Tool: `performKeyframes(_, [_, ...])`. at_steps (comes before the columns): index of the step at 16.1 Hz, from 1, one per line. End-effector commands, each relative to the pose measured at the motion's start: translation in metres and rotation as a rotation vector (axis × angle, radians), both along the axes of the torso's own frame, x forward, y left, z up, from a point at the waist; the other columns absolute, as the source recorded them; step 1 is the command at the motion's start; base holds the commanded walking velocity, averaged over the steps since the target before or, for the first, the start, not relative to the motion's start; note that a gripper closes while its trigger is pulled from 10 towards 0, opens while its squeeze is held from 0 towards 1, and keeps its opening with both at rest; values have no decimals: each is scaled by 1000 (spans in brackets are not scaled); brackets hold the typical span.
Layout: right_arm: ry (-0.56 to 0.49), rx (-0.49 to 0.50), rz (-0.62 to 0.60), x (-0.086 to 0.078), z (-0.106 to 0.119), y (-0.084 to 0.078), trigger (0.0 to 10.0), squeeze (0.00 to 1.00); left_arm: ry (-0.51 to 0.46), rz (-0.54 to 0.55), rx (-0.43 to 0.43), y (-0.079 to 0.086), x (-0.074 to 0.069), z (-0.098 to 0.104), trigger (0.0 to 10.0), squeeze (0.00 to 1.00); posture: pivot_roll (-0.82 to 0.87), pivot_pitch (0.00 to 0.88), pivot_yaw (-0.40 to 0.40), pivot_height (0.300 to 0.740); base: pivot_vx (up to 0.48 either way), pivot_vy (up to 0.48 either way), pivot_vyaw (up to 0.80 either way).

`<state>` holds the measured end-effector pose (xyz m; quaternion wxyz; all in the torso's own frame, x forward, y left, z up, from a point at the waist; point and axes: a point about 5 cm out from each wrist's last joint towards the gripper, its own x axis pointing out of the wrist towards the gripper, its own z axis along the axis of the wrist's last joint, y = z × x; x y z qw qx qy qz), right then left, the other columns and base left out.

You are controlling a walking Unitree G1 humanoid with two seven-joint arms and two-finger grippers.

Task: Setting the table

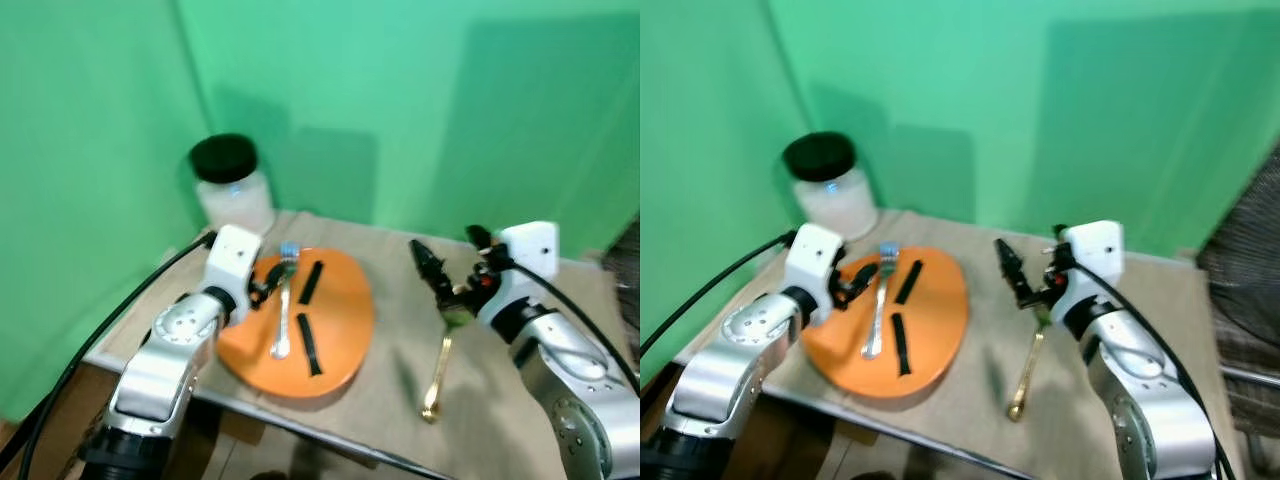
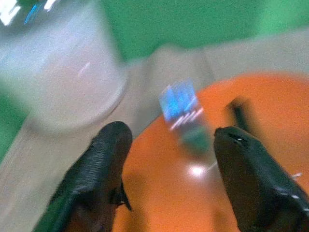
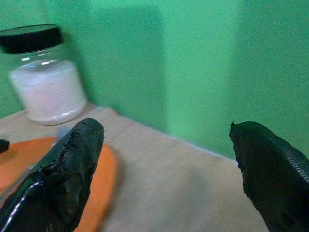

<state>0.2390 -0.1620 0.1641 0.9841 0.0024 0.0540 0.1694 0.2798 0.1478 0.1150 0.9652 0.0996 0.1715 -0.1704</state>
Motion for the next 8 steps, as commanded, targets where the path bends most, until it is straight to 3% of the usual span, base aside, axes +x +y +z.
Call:
performKeyframes(1, [8, -19, 49, 1, 2, 3, 10000, 0, -14, 28, 3, 4, 11, 6, 10000, 1000, 39, 0, 64, 740, 0, 0, 0])
performKeyframes(4, [8, -51, 99, 6, 6, 2, 10000, 0, 45, -27, -28, -2, 28, 4, 10000, 1000, 52, 0, 54, 740, 0, 0, 0])
performKeyframes(8, [48, -95, 201, 1, 2, 6, 10000, 0, 135, -97, -126, -19, 32, 3, 10000, 1000, 56, 0, 57, 740, 0, 0, 0])
